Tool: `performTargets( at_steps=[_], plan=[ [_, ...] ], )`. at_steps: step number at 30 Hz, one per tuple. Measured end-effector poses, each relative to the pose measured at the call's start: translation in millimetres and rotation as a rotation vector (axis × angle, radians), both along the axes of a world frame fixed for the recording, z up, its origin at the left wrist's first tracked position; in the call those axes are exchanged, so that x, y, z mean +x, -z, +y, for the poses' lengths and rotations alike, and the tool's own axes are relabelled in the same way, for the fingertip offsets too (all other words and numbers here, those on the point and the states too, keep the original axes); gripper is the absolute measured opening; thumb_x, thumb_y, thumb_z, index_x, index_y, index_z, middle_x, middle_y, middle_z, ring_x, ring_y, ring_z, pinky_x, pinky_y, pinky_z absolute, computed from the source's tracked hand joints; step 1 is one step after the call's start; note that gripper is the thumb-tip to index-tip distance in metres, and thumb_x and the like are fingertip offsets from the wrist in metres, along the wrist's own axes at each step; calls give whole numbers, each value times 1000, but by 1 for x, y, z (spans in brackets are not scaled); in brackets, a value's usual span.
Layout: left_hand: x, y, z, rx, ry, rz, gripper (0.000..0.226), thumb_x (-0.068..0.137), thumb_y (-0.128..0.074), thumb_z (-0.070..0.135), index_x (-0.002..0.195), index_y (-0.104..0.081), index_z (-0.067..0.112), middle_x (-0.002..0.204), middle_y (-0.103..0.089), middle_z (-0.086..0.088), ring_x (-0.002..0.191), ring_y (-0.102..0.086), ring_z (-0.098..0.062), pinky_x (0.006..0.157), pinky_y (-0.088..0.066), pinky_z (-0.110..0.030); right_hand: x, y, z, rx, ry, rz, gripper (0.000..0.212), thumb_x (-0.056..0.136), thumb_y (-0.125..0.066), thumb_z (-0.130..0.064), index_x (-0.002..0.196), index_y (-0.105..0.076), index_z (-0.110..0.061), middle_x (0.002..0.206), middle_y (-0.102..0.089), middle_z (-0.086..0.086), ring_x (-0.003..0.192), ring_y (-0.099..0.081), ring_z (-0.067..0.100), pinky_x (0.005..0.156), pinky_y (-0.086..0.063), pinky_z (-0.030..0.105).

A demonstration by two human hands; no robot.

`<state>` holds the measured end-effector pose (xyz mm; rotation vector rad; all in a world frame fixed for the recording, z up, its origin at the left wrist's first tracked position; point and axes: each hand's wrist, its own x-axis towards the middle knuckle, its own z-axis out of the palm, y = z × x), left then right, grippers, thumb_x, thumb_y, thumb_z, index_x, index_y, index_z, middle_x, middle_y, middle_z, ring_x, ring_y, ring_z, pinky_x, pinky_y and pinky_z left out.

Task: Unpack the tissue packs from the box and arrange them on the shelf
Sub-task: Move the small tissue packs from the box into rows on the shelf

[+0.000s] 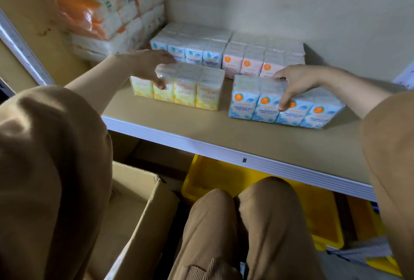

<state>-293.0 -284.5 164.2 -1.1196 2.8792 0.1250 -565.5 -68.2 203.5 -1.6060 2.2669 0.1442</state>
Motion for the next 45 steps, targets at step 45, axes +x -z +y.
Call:
performTargets(
  at_steps=[45],
  plan=[
    [-34, 22, 21, -151, -152, 346, 52, 80, -69, 2, 130, -54, 5, 136, -53, -12, 122, -51, -33, 97, -41, -40, 19, 40, -31, -406, 88, 187, 60, 72, -75, -8, 125, -50, 0, 129, -44, 16, 125, -40, 29, 97, -43, 38]
  ],
)
